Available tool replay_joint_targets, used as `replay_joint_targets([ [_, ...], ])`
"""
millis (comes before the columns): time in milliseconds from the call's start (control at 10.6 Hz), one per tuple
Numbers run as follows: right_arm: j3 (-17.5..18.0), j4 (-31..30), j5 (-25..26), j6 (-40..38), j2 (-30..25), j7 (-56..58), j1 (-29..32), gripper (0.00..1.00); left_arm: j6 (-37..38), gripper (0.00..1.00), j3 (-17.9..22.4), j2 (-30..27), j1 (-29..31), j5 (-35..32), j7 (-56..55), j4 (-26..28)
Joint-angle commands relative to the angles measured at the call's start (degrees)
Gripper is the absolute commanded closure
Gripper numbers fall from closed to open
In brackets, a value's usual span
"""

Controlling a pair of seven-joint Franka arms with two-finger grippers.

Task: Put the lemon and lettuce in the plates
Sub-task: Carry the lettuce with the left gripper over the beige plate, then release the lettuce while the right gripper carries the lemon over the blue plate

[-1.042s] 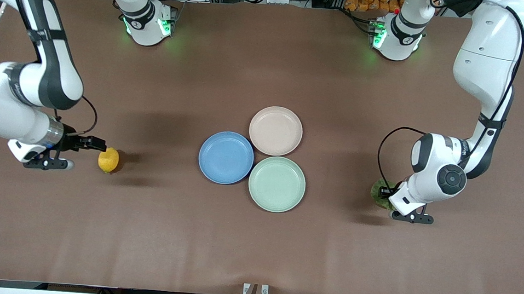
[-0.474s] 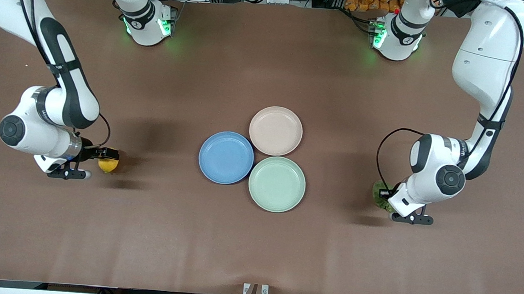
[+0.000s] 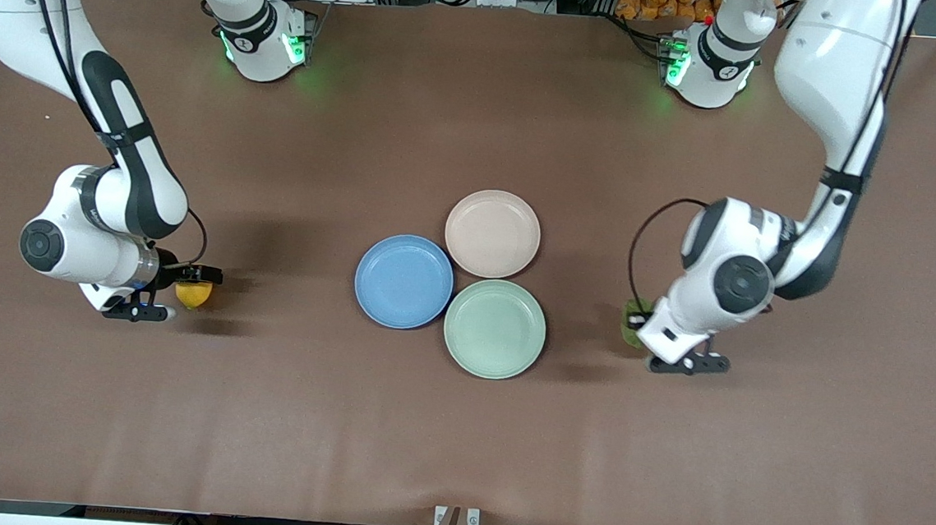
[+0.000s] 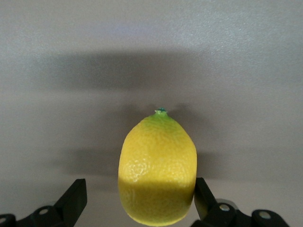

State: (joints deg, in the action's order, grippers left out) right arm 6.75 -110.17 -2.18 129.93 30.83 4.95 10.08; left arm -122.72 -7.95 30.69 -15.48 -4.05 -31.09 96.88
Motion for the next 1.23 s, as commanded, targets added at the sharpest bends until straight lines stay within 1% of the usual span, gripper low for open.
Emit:
replay_joint_targets([
  [0,0.4,0.3,-0.8,-0.5,-0.1,0.1,0.2,0.59,1.0,1.00,-1.7,-0.3,-7.3,0.4,-15.5,1.0],
  [95,0.5,0.7,-0.8,-1.7,-0.3,-0.1,0.0,0.85,1.0,1.00,-1.7,0.2,-11.1,0.4,-21.1,0.9],
  [189,0.6,1.2,-0.9,-2.7,-0.6,-0.2,0.0,1.00,1.0,1.00,-1.7,0.6,-13.8,0.4,-25.1,0.5],
  [284,0.8,2.7,-0.9,-5.2,-1.1,-0.3,-0.1,1.00,1.0,1.00,-1.8,1.3,-16.2,1.1,-29.3,-0.5],
  [379,1.1,5.5,-1.0,-8.8,-1.1,-0.3,-0.3,1.00,1.0,1.00,-1.9,2.1,-18.1,1.1,-33.4,-1.3],
  [474,1.7,7.8,-1.9,-12.3,-1.3,-0.6,-1.4,1.00,1.0,1.00,-2.0,3.4,-19.7,1.1,-36.3,-2.4],
  [568,2.3,9.5,-6.4,-14.7,-1.3,-1.6,-2.7,1.00,0.9,1.00,-2.0,5.2,-20.8,1.2,-37.8,-3.2],
  [663,2.4,10.0,-9.9,-14.9,-1.5,-4.7,-4.5,1.00,0.8,1.00,-1.9,7.2,-22.0,1.3,-38.3,-4.3],
  [758,3.2,10.8,-10.6,-14.4,-1.5,-8.3,-6.5,1.00,0.8,0.89,-1.9,8.5,-23.3,1.8,-38.3,-5.7],
  [853,4.2,12.2,-11.2,-14.2,-1.2,-11.6,-8.7,1.00,0.6,0.72,-1.9,8.8,-23.6,2.4,-38.3,-6.2],
  [947,4.2,13.7,-13.3,-13.3,-0.5,-16.5,-12.3,1.00,0.6,0.49,-1.9,8.5,-23.6,3.6,-38.3,-6.8],
  [1042,4.4,14.2,-15.0,-11.6,-0.1,-19.9,-13.7,1.00,0.6,0.00,-1.9,8.2,-23.5,4.4,-39.3,-7.6],
  [1137,5.4,14.2,-15.6,-9.9,0.5,-21.5,-15.2,1.00,0.6,0.00,-1.9,7.2,-23.5,4.4,-39.7,-8.2],
])
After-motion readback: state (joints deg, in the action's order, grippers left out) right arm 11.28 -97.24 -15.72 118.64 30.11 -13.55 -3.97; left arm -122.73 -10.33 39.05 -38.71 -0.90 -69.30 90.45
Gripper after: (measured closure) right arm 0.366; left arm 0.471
